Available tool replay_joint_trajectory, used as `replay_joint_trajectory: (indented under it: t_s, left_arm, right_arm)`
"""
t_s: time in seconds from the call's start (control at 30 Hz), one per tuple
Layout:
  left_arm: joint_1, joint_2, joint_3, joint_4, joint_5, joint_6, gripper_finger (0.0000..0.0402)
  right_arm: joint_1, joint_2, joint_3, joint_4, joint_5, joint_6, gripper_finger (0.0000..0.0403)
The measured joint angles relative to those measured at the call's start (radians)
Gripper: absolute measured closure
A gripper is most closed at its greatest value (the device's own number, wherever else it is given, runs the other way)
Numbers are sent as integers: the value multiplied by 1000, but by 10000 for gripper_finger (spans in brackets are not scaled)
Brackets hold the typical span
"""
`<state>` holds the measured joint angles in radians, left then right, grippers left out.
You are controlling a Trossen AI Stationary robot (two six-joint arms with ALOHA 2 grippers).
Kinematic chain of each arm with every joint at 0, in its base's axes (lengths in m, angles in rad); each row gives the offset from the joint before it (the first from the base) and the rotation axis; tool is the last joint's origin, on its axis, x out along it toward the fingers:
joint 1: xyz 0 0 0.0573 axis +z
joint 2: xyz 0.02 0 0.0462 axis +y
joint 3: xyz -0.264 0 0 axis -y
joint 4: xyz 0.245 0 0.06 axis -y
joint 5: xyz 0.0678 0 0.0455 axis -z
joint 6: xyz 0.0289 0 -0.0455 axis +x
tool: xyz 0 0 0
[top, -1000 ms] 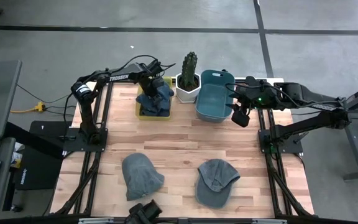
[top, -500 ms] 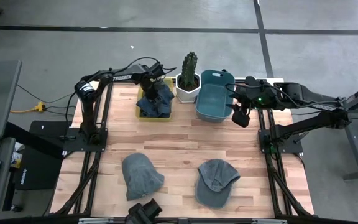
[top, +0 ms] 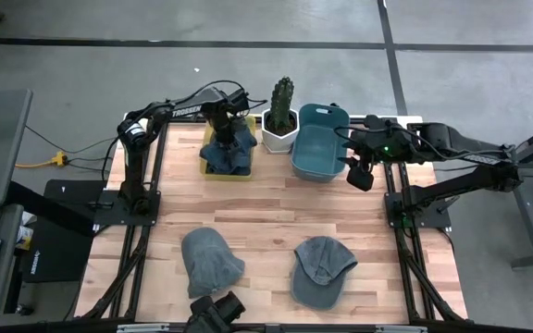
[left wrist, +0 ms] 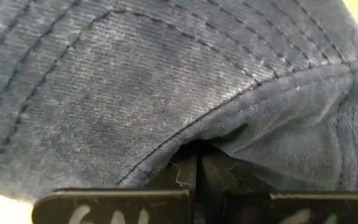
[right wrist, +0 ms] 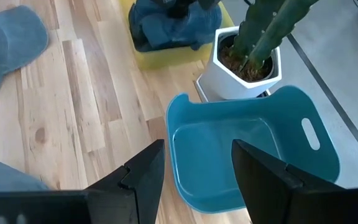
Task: Pick & Place hat
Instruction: Put the blue cap into the yellow bin
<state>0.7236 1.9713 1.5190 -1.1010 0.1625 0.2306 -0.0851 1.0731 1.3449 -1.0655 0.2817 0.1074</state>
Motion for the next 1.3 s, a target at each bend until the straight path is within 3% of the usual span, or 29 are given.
replay_joint_trajectory:
  t_s: [0.23, 1.0, 1.3]
  left_arm:
    - [1, 0, 29, -82, -47, 43, 401]
    - [2, -2, 185, -325, -18, 80, 401]
    - [3, -3, 250, -280, -95, 37, 402]
  right_arm:
    - [0, 0, 0, -22, 0, -3, 222]
    - [-1, 0, 0, -22, 25, -20, 222]
    - [-1, 0, 0, -22, 46, -23, 222]
